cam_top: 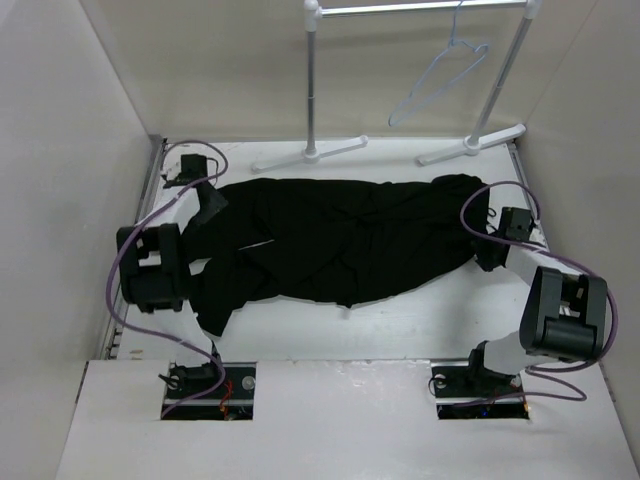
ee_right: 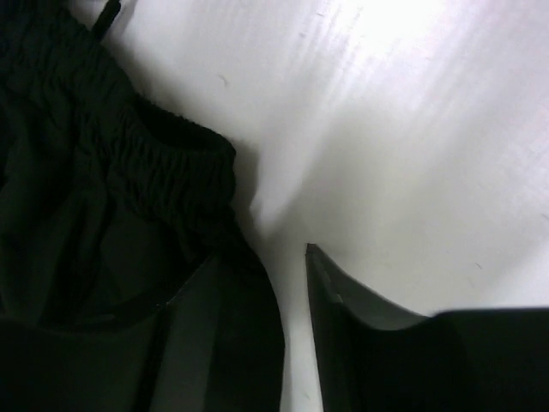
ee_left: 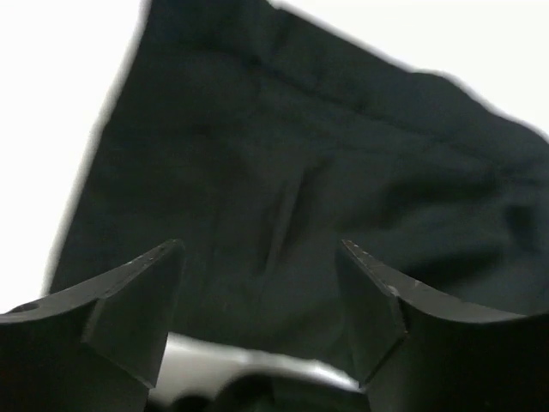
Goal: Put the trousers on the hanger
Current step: Flatten out the trousers at the center of the board.
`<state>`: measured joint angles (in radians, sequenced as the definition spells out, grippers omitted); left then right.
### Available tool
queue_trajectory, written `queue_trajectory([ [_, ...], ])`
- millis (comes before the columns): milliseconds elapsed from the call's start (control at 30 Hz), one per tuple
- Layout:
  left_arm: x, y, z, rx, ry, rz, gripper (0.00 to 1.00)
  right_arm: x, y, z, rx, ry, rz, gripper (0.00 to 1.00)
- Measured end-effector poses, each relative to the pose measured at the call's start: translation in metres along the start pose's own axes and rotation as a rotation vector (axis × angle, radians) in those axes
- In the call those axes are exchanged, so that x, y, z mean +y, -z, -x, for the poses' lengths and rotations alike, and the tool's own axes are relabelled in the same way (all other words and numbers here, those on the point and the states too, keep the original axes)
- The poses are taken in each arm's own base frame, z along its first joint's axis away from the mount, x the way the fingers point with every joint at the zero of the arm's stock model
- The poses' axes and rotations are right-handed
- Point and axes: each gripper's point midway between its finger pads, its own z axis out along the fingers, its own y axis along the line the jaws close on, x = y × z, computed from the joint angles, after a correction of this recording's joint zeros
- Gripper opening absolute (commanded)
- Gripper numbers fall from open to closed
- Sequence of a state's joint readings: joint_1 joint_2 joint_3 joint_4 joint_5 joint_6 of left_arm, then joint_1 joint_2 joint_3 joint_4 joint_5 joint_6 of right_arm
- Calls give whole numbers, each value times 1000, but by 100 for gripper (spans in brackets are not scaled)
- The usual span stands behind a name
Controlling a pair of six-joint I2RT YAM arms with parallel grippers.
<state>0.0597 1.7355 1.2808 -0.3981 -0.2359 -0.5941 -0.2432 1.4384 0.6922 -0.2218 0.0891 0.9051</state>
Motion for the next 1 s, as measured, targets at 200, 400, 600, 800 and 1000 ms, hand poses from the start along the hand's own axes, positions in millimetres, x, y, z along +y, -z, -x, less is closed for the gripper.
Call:
queue_trajectory([
  [200, 5, -57, -30, 117, 16, 59, 51, 11, -6, 2, 11, -20, 37, 2],
  [400, -5, -89, 11, 59, 102, 52, 48, -10, 39, 14, -85, -85, 56, 0],
  [600, -19, -115, 60, -12, 156, 27, 60, -57, 67, 24, -169, -179, -14, 27],
  [800, -15, -78, 66, -54, 168, 6, 69, -82, 75, 23, -178, -180, -108, 73],
  [1000, 28, 58, -1, -99, 122, -73, 70, -2, 120, -6, -157, 56, 162, 72],
])
